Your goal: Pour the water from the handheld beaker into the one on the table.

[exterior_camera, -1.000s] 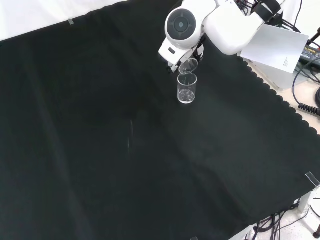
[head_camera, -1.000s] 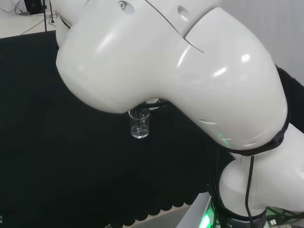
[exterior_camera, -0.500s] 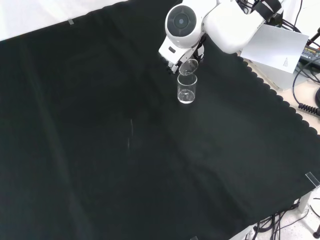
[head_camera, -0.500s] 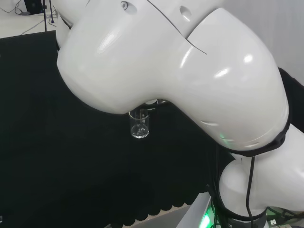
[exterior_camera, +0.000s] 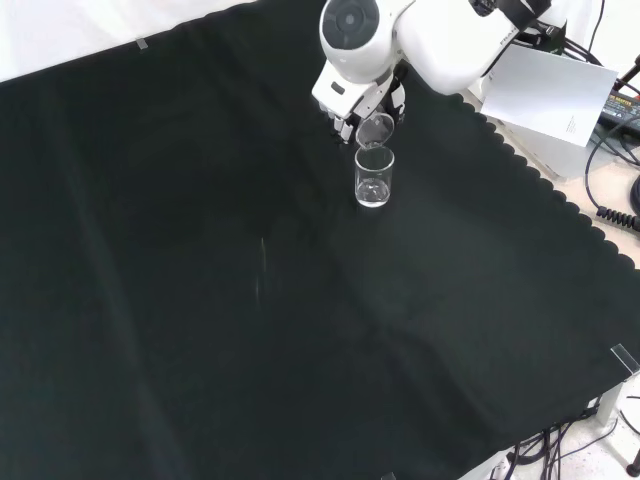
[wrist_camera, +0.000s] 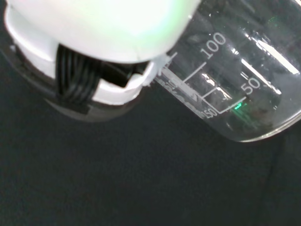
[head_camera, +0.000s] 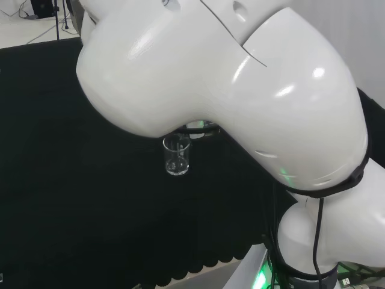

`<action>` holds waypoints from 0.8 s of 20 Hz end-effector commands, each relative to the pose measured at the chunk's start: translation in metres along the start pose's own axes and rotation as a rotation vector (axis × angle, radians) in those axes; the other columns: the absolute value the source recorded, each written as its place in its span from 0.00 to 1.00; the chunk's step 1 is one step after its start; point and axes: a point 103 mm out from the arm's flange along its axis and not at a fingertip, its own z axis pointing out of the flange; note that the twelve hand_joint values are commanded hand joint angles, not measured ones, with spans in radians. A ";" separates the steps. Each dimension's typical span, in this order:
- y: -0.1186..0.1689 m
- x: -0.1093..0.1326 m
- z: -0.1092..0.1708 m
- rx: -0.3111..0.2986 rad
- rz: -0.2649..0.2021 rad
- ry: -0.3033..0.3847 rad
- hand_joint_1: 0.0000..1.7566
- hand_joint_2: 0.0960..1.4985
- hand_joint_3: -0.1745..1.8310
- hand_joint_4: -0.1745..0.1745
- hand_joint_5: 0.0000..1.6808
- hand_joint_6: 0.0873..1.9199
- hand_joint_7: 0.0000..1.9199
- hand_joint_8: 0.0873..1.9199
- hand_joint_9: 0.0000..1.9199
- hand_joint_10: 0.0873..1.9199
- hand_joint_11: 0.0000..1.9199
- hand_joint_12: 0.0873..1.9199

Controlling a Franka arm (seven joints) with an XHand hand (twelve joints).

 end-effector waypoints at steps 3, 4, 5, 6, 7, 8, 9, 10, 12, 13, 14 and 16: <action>-0.005 -0.021 0.011 -0.171 -0.049 0.207 0.76 0.36 0.40 0.00 0.91 0.01 0.84 0.00 0.94 0.00 0.77 0.25; -0.005 -0.025 0.013 -0.195 -0.047 0.237 0.76 0.36 0.39 0.00 0.91 0.01 0.84 0.00 0.94 0.00 0.77 0.25; -0.006 -0.028 0.015 -0.221 -0.045 0.265 0.76 0.37 0.39 0.00 0.91 0.01 0.84 0.00 0.94 0.00 0.77 0.25; -0.005 -0.032 0.016 -0.245 -0.050 0.306 0.76 0.37 0.39 0.00 0.91 0.01 0.84 0.00 0.94 0.00 0.77 0.25; -0.005 -0.036 0.018 -0.269 -0.053 0.352 0.76 0.37 0.39 0.00 0.91 0.01 0.84 0.00 0.94 0.00 0.77 0.25; -0.005 -0.039 0.020 -0.296 -0.057 0.394 0.76 0.37 0.38 0.00 0.91 0.01 0.84 0.00 0.94 0.00 0.77 0.25; -0.005 -0.043 0.021 -0.322 -0.066 0.440 0.76 0.37 0.38 0.00 0.91 0.01 0.84 0.00 0.93 0.00 0.77 0.25; -0.004 -0.046 0.022 -0.350 -0.080 0.497 0.76 0.37 0.38 0.00 0.91 0.01 0.84 0.00 0.93 0.00 0.77 0.25; -0.003 -0.053 0.022 -0.409 -0.098 0.595 0.76 0.37 0.38 0.00 0.91 0.01 0.84 0.00 0.93 0.00 0.77 0.25; -0.002 -0.055 0.021 -0.432 -0.105 0.622 0.76 0.38 0.38 0.00 0.91 0.01 0.84 0.00 0.93 0.00 0.77 0.25; 0.000 -0.057 0.020 -0.448 -0.110 0.635 0.76 0.38 0.38 0.00 0.91 0.00 0.84 0.00 0.93 0.00 0.77 0.25; 0.003 -0.060 0.018 -0.476 -0.116 0.663 0.76 0.38 0.38 0.00 0.91 0.00 0.84 0.00 0.93 0.00 0.76 0.25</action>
